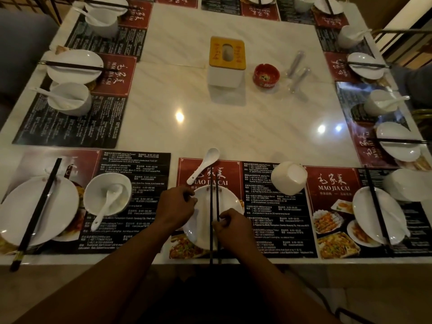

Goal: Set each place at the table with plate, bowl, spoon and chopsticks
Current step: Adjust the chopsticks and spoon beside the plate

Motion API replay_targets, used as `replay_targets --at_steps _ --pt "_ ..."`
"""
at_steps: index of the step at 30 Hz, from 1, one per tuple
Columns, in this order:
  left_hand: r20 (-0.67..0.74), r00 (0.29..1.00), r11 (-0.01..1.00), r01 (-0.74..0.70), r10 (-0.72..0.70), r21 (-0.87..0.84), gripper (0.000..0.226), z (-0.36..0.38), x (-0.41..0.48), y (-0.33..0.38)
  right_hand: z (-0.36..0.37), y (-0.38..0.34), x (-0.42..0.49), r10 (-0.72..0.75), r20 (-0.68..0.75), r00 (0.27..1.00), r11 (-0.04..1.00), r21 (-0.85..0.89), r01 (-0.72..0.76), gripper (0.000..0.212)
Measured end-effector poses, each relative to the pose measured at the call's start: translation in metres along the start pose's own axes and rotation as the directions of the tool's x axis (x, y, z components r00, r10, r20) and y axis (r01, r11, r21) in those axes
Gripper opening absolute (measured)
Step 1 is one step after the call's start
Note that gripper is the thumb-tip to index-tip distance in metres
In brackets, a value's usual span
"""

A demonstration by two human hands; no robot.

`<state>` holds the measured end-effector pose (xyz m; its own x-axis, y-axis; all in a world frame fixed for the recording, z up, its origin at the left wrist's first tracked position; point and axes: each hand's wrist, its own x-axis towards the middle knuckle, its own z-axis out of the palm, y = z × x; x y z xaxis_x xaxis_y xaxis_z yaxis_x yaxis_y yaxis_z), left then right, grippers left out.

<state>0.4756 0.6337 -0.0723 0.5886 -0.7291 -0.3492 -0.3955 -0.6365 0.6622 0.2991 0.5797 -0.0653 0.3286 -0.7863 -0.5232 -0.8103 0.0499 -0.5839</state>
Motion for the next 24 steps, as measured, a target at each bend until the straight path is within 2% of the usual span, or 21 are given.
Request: replay_targets --at_steps 5,24 --pt "-0.009 1.0 0.999 -0.02 0.021 0.033 0.025 -0.007 -0.001 -0.013 0.009 -0.006 -0.002 -0.012 0.007 1.0 0.999 -0.036 0.012 0.045" --pt "0.088 0.996 0.998 0.006 0.0 -0.062 0.034 -0.01 -0.005 -0.025 0.012 -0.007 -0.003 0.012 0.04 0.999 0.998 -0.055 -0.009 0.044"
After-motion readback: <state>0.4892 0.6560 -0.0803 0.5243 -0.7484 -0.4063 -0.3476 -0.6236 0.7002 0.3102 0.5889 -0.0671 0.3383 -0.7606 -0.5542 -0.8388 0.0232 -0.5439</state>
